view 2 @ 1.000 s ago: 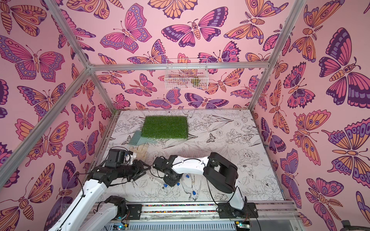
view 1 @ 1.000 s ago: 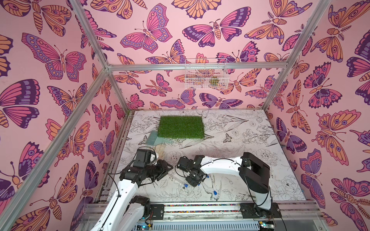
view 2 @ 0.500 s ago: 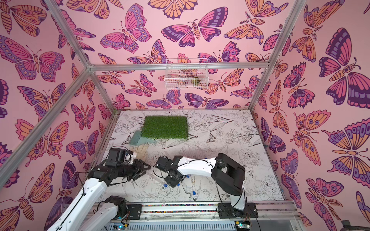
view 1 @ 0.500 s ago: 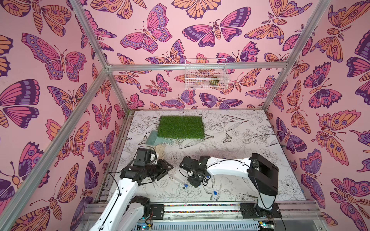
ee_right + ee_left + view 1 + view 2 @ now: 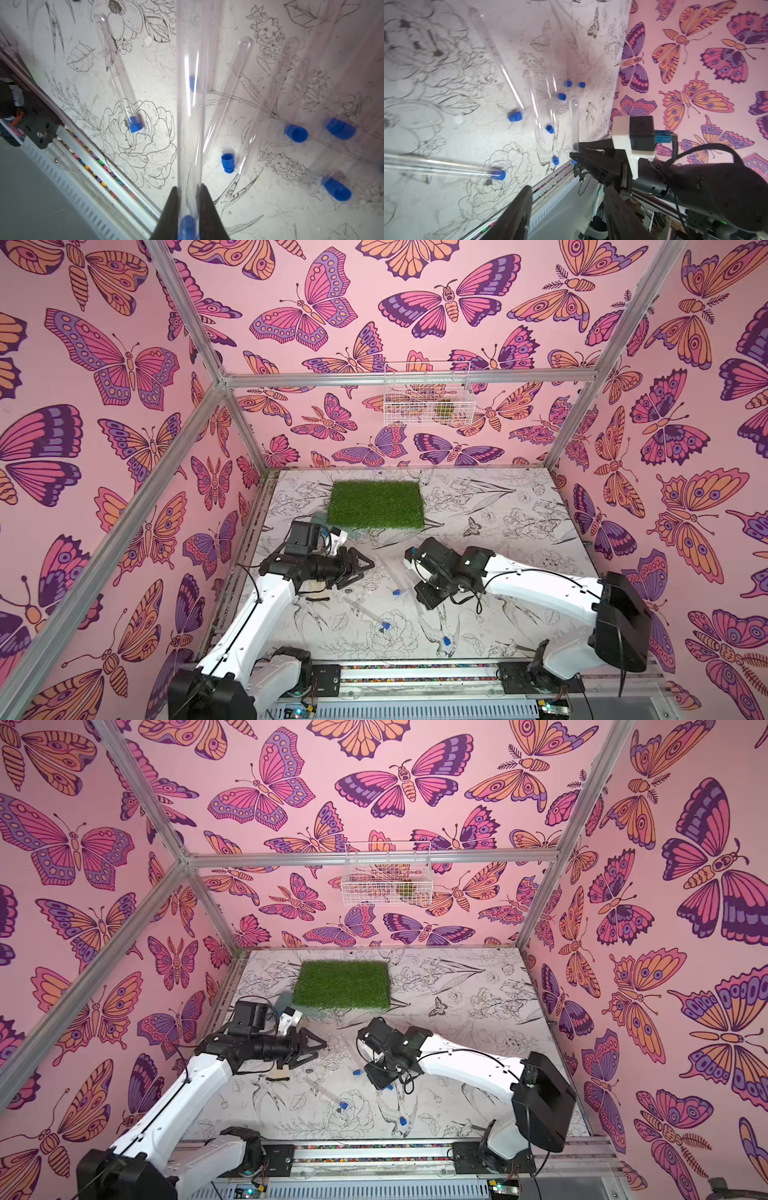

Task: Remove stoppers from test tubes
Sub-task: Pick up the test tube at the center of the board.

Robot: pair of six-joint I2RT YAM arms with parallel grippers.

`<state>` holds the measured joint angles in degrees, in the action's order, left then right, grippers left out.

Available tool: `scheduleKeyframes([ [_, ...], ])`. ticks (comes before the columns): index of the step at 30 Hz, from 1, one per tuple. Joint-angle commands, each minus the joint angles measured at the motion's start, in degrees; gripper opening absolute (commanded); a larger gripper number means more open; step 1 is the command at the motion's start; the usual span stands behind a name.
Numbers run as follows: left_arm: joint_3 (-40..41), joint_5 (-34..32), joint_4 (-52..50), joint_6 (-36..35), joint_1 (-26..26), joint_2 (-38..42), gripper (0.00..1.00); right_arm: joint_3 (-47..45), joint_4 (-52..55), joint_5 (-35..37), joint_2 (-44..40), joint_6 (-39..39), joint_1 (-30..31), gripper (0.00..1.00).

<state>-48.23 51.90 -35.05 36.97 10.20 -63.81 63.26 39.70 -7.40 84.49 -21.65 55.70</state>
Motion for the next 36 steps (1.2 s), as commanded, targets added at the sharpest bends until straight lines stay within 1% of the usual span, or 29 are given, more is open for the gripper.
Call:
scheduleKeyframes([
  [1,-2.31,7.44,4.16,-2.71,0.94,-2.42,0.59,2.05,2.83,-1.57,-1.49,0.36,-0.24,0.16],
  [4,-4.16,8.26,5.33,-3.28,2.81,-5.25,0.6,4.61,3.49,-3.81,-0.94,1.04,-0.22,0.16],
  [9,-6.5,6.53,5.99,-3.71,6.29,-8.23,0.61,8.1,3.51,-5.37,-0.12,1.0,-0.16,0.16],
  [11,-6.92,6.07,6.24,-3.78,7.06,-8.52,0.61,8.95,3.05,-6.23,0.04,1.0,-0.16,0.16],
  [13,-7.44,5.39,6.35,-3.84,7.59,-10.83,0.61,9.69,2.56,-7.46,0.31,1.09,-0.16,0.16],
  [19,-8.64,3.53,6.69,-3.77,9.13,-11.68,0.6,11.75,1.8,-9.38,1.99,1.08,-0.11,0.15],
  [24,-8.27,1.01,6.77,-3.86,9.36,-11.6,0.56,12.72,1.17,-9.89,2.38,0.82,-0.16,0.15],
  [29,-8.46,-1.65,7.1,-3.65,9.49,-10.9,0.49,12.85,0.73,-10.27,2.6,0.49,-0.16,0.15],
  [36,-8.55,-2.09,7.66,-3.19,9.49,-10.81,0.44,12.54,-0.14,-10.54,2.52,-0.12,-0.13,0.15],
])
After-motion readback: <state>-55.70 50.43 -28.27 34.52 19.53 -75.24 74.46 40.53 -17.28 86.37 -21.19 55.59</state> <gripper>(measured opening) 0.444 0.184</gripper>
